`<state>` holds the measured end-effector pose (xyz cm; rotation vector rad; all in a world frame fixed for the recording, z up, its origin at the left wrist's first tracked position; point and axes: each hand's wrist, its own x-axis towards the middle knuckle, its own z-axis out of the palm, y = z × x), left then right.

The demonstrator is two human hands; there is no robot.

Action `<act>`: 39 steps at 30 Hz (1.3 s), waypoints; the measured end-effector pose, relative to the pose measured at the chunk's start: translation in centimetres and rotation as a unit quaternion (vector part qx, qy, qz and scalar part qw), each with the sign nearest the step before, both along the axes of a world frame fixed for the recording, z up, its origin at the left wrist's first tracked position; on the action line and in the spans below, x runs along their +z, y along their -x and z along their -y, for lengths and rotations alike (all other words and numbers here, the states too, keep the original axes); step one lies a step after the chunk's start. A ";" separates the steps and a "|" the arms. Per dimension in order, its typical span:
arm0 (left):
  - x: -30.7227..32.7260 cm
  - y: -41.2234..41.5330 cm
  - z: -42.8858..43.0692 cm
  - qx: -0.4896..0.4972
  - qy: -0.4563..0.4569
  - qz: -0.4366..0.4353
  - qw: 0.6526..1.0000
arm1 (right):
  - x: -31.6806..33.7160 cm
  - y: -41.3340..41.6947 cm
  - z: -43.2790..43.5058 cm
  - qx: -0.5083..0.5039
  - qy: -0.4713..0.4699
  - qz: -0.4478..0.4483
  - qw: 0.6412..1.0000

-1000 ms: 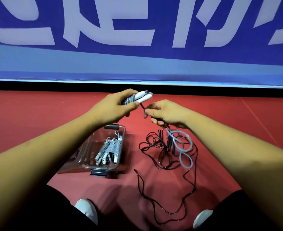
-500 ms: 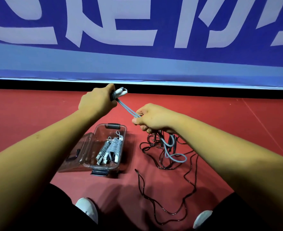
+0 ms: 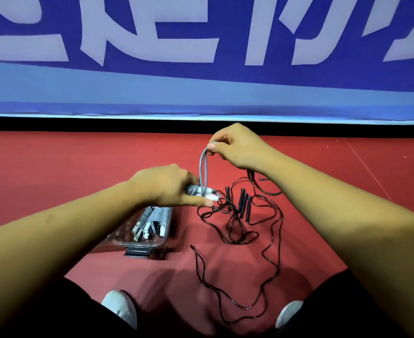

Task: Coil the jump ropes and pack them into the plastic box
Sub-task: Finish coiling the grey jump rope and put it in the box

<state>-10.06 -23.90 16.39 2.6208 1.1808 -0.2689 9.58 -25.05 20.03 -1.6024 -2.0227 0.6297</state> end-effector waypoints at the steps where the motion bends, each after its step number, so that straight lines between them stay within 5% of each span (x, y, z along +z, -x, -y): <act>1: 0.5 -0.4 0.7 -0.025 0.008 0.042 0.999 | -0.3 -0.3 -0.2 0.005 -0.007 0.006 1.000; 6: 3.1 0.1 0.6 0.016 0.094 0.317 0.944 | -1.2 -1.6 -0.8 -0.014 -0.008 -0.074 0.997; 12: 4.3 2.1 -2.3 0.191 0.129 0.503 0.833 | -3.7 0.4 -0.8 0.005 0.197 -0.205 0.959; 23: 3.2 7.6 -7.5 0.374 0.092 0.496 0.778 | -4.0 3.6 0.1 0.011 0.244 -0.249 0.937; 39: 1.4 9.7 -8.8 0.419 0.054 0.433 0.796 | -3.5 4.8 1.6 -0.041 0.205 -0.181 0.961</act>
